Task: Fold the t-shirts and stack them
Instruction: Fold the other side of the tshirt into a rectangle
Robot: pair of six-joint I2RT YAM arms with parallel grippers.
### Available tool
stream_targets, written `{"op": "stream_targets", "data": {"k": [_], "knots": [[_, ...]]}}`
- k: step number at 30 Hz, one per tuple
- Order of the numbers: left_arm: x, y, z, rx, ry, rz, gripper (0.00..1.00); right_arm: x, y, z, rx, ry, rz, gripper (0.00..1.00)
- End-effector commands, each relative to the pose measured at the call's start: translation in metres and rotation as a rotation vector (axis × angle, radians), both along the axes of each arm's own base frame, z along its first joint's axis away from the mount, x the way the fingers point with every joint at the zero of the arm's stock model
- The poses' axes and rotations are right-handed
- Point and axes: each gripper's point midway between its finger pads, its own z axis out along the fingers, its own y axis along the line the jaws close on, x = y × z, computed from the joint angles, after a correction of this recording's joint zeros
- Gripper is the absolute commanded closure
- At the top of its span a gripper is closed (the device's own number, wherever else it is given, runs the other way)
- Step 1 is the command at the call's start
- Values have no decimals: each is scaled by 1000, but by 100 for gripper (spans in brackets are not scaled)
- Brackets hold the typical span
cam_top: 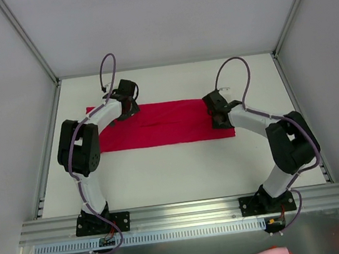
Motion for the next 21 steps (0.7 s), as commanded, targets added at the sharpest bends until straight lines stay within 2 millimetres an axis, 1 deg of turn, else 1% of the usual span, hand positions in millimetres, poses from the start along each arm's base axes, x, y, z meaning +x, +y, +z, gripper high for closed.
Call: {"op": "stream_targets", "data": {"k": [1, 3, 7, 13, 16, 17, 18, 21], "knots": [[8, 9, 9, 32, -30, 8, 1, 5, -3, -6, -11, 14, -15, 55], [9, 9, 10, 29, -33, 8, 1, 3, -3, -12, -14, 33, -15, 54], [9, 9, 7, 33, -29, 8, 1, 1, -3, -19, -4, 51, -11, 55], [8, 10, 9, 36, -31, 8, 1, -3, -5, -23, 16, 58, -16, 60], [8, 10, 9, 35, -32, 8, 1, -7, -6, -26, 32, 63, -22, 79], [8, 10, 8, 35, -31, 6, 1, -8, -7, -25, 36, 61, -25, 93], [9, 9, 7, 32, -30, 5, 1, -8, -9, -25, 37, 60, -31, 98], [9, 9, 4, 33, -21, 5, 1, -10, -11, -22, 36, 53, -38, 99]]}}
